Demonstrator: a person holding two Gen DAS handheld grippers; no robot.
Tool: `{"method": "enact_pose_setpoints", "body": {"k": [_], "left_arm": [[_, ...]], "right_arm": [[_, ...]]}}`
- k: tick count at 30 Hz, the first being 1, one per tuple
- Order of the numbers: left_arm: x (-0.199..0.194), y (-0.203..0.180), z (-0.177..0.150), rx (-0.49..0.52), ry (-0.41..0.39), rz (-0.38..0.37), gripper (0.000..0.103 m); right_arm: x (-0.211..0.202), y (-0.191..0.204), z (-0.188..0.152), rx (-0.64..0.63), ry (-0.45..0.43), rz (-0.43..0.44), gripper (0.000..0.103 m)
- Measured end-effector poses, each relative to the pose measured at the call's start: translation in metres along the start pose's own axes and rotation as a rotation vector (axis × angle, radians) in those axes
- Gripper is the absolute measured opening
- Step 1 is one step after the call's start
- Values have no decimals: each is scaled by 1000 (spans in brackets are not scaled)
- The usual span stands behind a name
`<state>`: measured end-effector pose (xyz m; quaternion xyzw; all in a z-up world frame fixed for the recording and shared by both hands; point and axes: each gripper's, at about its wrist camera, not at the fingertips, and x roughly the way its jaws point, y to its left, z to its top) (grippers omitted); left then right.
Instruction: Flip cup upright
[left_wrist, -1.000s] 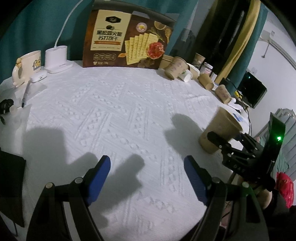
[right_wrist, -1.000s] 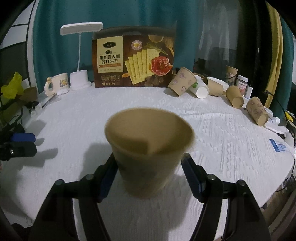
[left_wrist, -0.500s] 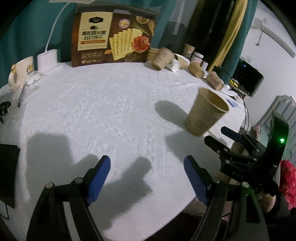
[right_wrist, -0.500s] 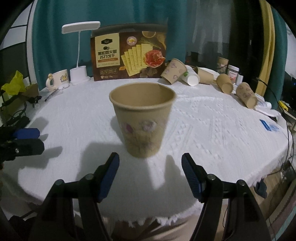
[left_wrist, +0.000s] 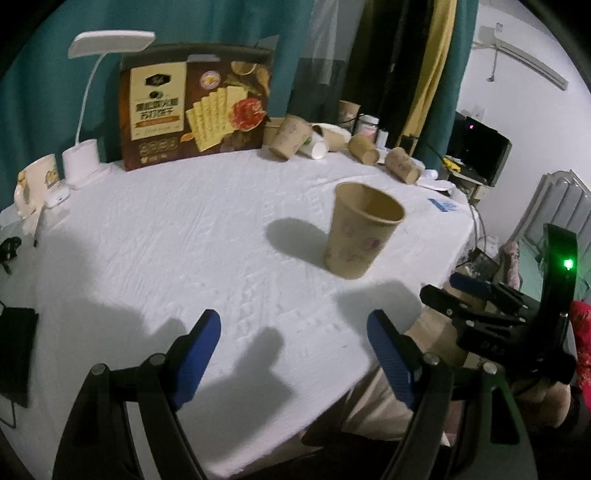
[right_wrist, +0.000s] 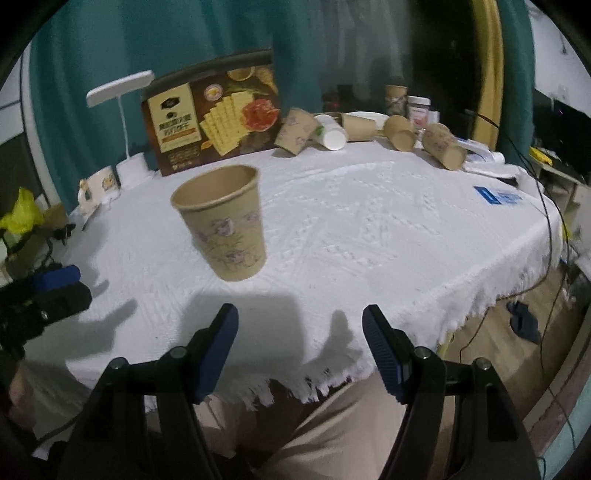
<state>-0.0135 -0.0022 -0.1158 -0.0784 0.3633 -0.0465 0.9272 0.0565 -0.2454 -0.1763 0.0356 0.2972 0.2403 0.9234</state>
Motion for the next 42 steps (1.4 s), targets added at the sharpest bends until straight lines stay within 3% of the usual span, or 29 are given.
{"method": "enact_pose_setpoints", "body": {"k": [6,21,31,37,42], "left_arm": [[-6,-26,8,95,-38,33,82],[-62,-63,50,257,-290,40,89],[-107,-69,65,241,-415,-27,90],[-136,-70,60,278,-528,-4,93],[-156,-59,64,278,-555,-24,96]], "right_arm": [[-25,-18,10,35,-29,-24,67],[-101,-39,48,42,-174,-115,68],[-165,-21,66,-7,-306,-147,73],[-197,-3,68,-28,-364,-129,74],[-211,11,68,-27,-411,-83,85]]}}
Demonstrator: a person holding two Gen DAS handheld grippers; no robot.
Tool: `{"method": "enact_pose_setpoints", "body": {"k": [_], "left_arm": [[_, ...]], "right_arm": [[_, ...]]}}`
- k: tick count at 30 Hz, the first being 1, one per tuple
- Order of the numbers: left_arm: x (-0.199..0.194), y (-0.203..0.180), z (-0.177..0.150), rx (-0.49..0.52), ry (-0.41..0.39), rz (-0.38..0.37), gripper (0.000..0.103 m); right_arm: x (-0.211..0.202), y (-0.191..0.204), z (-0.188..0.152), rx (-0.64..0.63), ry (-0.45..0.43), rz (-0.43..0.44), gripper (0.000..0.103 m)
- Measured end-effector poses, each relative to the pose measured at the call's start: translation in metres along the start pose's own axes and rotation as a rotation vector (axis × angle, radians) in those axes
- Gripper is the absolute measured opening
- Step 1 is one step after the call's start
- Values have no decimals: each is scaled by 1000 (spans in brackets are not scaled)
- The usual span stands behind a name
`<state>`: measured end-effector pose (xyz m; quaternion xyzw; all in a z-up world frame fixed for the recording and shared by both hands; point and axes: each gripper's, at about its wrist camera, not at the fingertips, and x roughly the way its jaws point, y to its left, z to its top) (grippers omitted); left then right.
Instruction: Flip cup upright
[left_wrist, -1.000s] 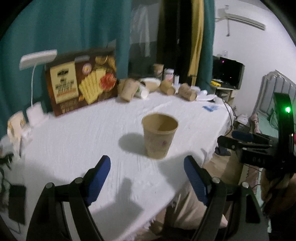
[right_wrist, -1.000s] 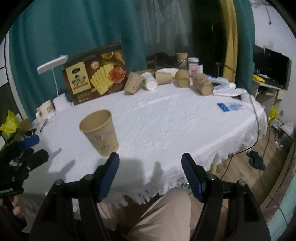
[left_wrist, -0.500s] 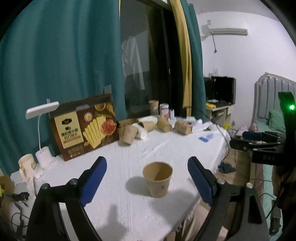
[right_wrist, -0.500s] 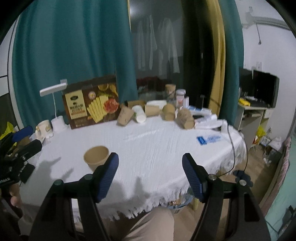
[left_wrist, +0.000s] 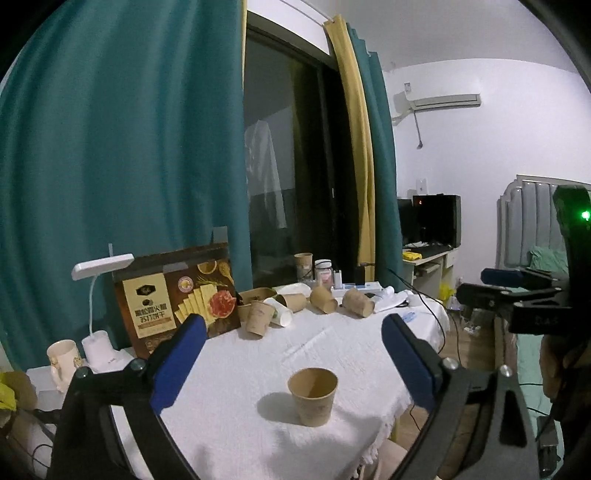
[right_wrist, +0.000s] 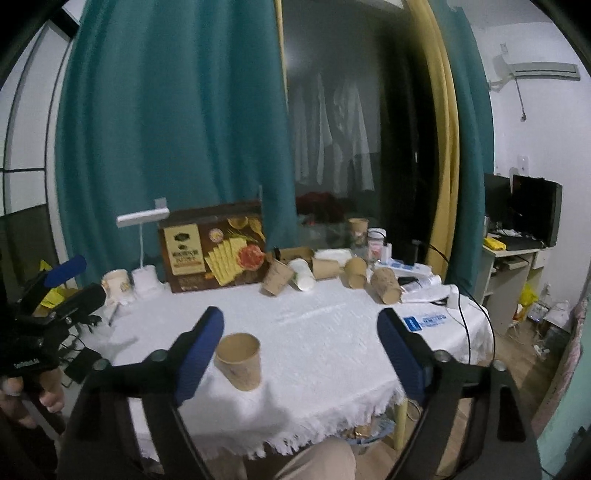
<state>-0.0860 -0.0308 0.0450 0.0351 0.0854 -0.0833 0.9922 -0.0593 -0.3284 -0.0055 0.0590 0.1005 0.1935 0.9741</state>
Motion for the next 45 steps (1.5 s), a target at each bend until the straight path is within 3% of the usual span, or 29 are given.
{"method": "enact_pose_setpoints", "body": {"k": [7,18,23,45], "left_arm": [[-10,20,-7,9,-32,52,100],[7,50,-28,-70,43,61,101],[23,52,-38,-96,90,32,101],[33,44,-37,-93,93,26,101]], "right_arm": [[7,19,2,-6,-12,-17,92],[44,33,-13,7,49,-22,93],[50,27,-18,17,65,-30,93],[55,13,-23,32,73,-45,93]]}}
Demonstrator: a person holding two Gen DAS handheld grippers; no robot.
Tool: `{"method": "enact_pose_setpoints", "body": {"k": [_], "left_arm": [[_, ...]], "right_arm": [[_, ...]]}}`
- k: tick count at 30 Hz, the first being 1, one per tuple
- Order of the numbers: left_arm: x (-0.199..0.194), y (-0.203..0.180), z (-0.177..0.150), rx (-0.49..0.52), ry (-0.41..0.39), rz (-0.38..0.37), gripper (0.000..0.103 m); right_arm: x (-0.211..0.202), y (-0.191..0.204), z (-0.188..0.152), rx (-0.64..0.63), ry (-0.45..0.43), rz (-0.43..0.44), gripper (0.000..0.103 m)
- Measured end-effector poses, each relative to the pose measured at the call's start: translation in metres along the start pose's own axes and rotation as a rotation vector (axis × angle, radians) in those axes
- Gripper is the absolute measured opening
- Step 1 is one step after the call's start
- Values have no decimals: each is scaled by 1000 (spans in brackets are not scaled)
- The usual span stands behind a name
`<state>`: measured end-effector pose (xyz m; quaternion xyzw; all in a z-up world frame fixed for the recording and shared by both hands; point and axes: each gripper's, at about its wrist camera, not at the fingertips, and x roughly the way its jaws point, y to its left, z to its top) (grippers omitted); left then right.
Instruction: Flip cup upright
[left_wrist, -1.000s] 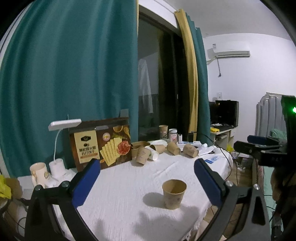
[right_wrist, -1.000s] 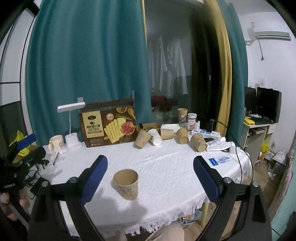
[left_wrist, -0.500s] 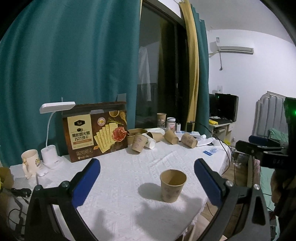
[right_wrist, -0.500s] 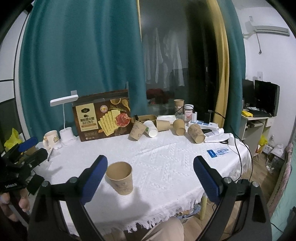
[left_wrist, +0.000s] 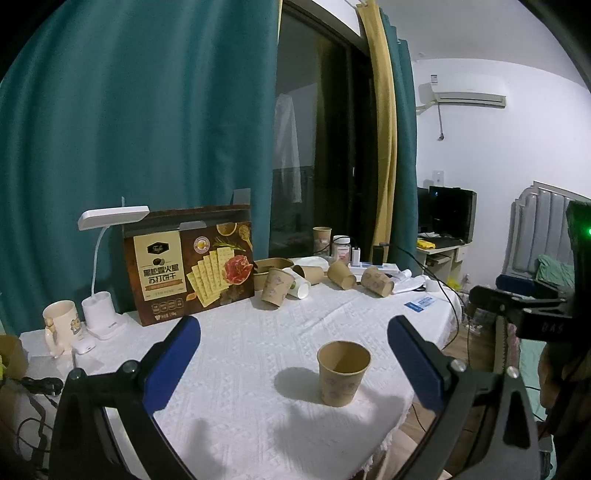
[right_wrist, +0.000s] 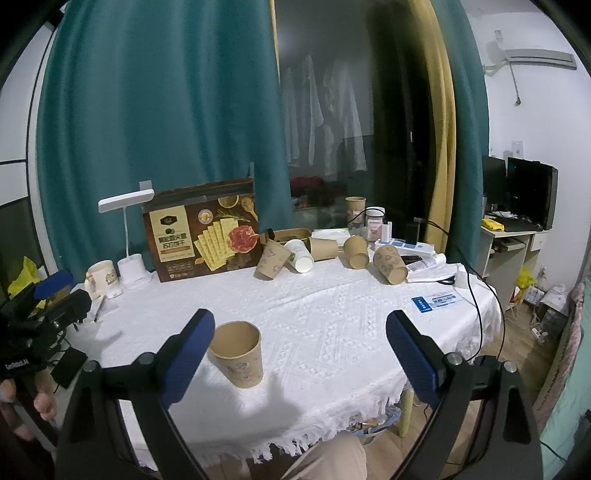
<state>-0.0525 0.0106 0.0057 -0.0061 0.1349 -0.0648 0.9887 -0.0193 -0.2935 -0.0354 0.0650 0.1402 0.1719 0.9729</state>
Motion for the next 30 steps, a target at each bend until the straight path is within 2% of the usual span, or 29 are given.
{"method": "enact_pose_setpoints", "body": {"k": [30], "left_arm": [[0,-1,1,3,7,14,101]], "right_arm": [[12,-1,-10,15,21,10,93]]}}
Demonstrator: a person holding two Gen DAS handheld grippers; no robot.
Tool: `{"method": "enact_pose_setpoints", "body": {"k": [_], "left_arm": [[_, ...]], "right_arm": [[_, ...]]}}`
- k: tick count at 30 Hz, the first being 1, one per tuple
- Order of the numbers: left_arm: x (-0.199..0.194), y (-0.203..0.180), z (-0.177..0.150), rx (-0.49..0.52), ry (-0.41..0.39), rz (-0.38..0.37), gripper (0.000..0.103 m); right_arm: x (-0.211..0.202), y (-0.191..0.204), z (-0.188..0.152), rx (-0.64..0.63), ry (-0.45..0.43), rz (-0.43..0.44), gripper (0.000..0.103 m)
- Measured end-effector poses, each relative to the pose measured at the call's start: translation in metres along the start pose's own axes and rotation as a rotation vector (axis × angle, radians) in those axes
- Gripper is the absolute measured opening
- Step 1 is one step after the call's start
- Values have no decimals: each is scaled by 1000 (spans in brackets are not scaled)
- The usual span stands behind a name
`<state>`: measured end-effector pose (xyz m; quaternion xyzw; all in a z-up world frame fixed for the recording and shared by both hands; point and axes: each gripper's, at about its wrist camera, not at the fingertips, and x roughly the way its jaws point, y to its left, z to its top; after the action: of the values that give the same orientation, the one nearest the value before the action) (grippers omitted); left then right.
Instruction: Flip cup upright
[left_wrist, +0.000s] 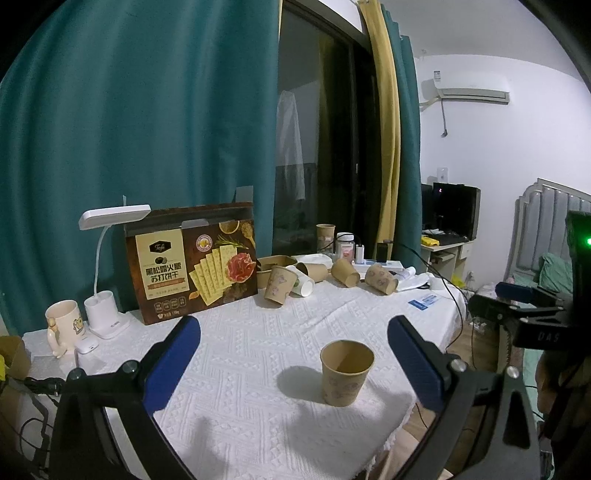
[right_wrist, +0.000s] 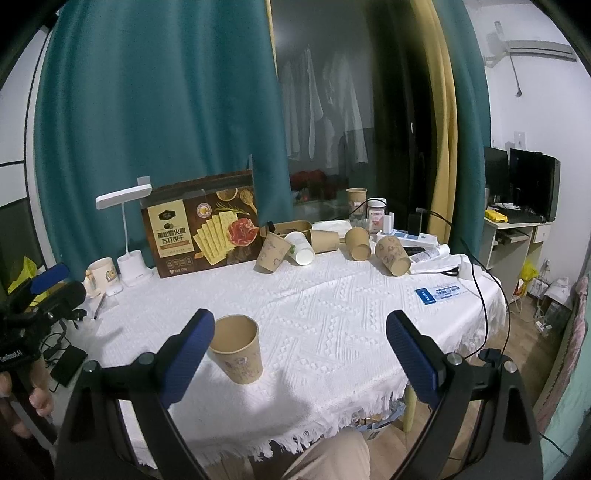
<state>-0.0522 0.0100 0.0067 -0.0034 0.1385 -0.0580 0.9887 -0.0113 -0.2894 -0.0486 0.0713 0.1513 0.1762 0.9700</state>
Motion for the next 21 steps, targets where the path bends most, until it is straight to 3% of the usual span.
{"method": "enact_pose_setpoints", "body": {"k": [21], "left_arm": [[1,-3,2,5,1,-5,101]], "right_arm": [[6,-2,0,7,7,1,93]]}}
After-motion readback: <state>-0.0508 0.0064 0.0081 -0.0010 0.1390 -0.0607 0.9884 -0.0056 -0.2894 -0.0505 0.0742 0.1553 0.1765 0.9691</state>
